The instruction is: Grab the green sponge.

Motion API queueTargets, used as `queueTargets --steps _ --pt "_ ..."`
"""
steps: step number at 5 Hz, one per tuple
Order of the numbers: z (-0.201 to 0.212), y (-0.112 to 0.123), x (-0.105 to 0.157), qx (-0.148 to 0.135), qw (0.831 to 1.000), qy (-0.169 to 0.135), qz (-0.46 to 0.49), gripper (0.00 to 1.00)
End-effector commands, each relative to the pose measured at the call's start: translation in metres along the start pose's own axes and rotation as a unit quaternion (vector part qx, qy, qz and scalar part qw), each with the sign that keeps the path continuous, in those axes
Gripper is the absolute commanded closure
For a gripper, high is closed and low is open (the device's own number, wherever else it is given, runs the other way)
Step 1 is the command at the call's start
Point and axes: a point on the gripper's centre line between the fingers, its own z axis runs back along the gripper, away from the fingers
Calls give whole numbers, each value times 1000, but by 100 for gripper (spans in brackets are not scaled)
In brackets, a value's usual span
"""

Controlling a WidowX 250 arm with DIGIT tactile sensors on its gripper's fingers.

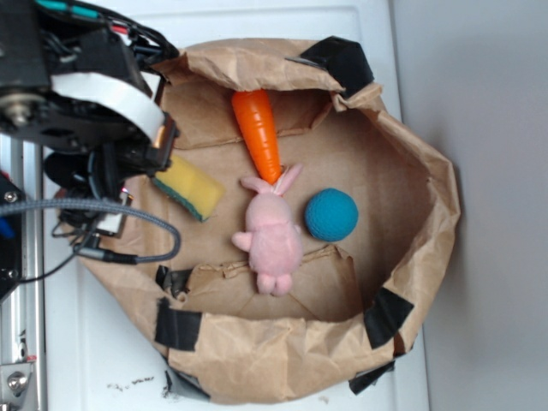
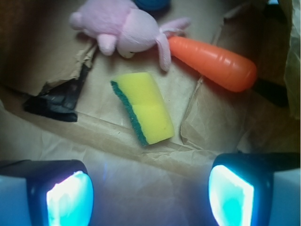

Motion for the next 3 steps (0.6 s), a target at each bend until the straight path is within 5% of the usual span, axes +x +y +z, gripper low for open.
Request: queueTargets --steps 1,2,3 --pt "-7 -17 5 6 999 -31 -3 0" --pt "-7 -21 22 2 999 -44 6 0" --pt "13 -18 28 -21 1000 -18 14 0"
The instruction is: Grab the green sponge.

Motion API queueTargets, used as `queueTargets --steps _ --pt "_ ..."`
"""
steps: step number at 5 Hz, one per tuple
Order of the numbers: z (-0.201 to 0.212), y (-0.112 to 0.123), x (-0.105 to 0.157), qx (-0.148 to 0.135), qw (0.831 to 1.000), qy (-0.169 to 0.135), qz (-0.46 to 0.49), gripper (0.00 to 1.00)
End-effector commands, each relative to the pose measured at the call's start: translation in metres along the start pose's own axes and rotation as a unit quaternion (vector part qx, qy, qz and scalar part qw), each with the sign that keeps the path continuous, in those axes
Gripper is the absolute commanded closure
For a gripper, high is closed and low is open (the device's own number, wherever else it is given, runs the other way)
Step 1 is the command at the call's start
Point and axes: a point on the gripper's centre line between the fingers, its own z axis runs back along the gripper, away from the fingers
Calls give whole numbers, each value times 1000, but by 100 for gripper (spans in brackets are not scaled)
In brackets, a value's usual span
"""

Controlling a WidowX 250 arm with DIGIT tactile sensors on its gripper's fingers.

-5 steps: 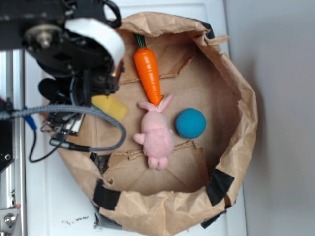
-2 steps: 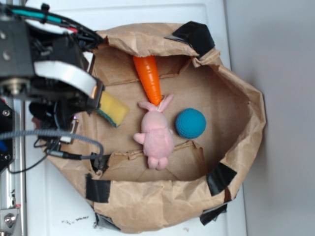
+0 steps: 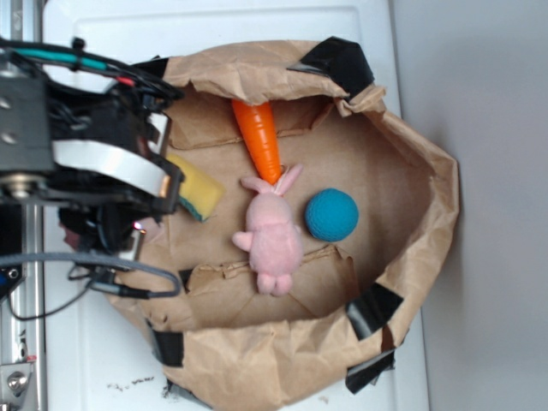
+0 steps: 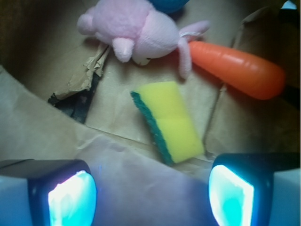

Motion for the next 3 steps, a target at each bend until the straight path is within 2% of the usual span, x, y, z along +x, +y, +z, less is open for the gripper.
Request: queueTargets --steps 1,3 --pt "41 12 29 -32 999 16 13 0" --pt "50 29 56 -55 997 32 33 0"
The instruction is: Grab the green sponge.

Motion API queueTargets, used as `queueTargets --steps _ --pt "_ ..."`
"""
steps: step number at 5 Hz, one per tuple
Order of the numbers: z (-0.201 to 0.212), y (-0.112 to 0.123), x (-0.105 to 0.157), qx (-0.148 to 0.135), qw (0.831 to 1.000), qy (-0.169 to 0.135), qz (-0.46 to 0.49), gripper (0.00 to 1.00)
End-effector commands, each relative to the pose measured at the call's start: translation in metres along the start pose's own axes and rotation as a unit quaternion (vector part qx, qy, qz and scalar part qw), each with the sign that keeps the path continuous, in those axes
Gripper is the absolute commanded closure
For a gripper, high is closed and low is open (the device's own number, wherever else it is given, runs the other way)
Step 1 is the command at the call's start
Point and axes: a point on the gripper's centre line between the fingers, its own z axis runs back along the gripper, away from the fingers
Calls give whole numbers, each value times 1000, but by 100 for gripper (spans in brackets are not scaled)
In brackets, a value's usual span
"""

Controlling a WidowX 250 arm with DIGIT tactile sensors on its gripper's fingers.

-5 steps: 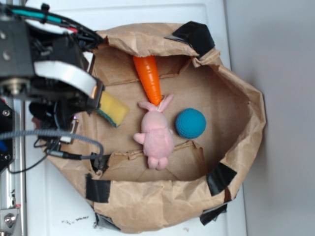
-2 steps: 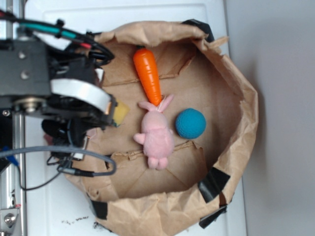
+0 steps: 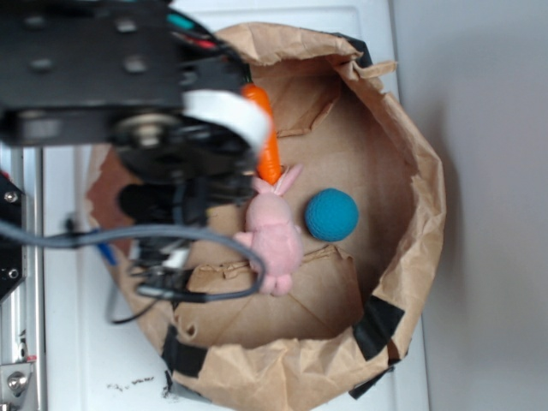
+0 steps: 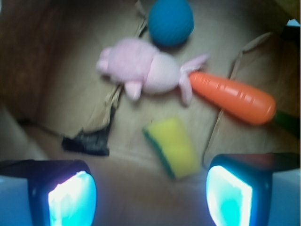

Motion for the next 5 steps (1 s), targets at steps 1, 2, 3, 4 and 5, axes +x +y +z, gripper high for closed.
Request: queueTargets --steps 1,2,3,4,5 --pt "18 17 25 -2 1000 -24 17 0" --pt "4 20 29 14 999 -31 15 0" --pt "-17 23 22 38 998 -42 0 0" --pt "-43 28 37 51 998 -44 -10 0" --pt "-62 24 46 63 996 -58 -19 0"
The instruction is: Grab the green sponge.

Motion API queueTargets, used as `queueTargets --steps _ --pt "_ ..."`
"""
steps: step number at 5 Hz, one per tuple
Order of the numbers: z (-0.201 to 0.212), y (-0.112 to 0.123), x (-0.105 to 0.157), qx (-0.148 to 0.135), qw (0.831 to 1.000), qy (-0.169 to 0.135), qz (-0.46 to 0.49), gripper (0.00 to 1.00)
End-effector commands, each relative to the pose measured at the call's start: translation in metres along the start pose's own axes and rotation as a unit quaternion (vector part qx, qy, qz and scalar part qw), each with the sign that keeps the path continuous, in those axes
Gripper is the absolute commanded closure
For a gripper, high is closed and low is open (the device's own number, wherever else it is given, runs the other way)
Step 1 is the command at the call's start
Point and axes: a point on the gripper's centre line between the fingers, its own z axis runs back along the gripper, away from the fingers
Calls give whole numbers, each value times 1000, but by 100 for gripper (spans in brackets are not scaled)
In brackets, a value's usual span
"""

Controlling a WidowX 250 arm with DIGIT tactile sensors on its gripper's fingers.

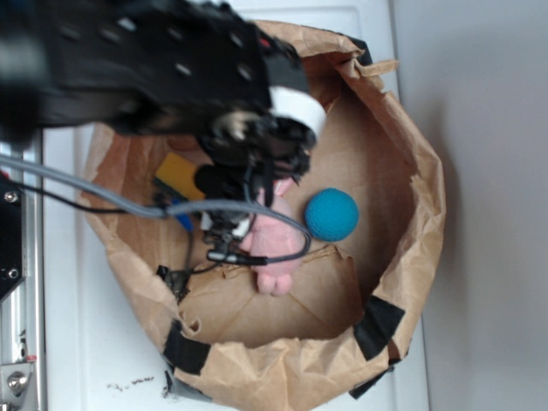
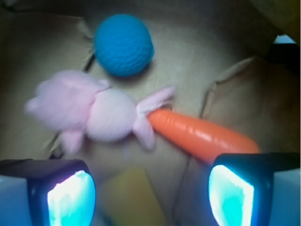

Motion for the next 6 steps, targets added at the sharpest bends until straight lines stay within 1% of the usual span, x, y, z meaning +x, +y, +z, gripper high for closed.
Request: queueTargets --steps 1,2,3,4,5,6 --pt "-19 -7 11 35 998 -36 -29 0" --pt "-27 -9 -1 38 998 -28 -38 0" --pt "-23 -13 -13 31 998 -23 -56 0" --pt "-2 -11 -16 9 998 -20 -50 0" --pt "24 -9 -19 -29 999 6 -42 0" --pt "18 -8 -28 -23 998 1 -51 0"
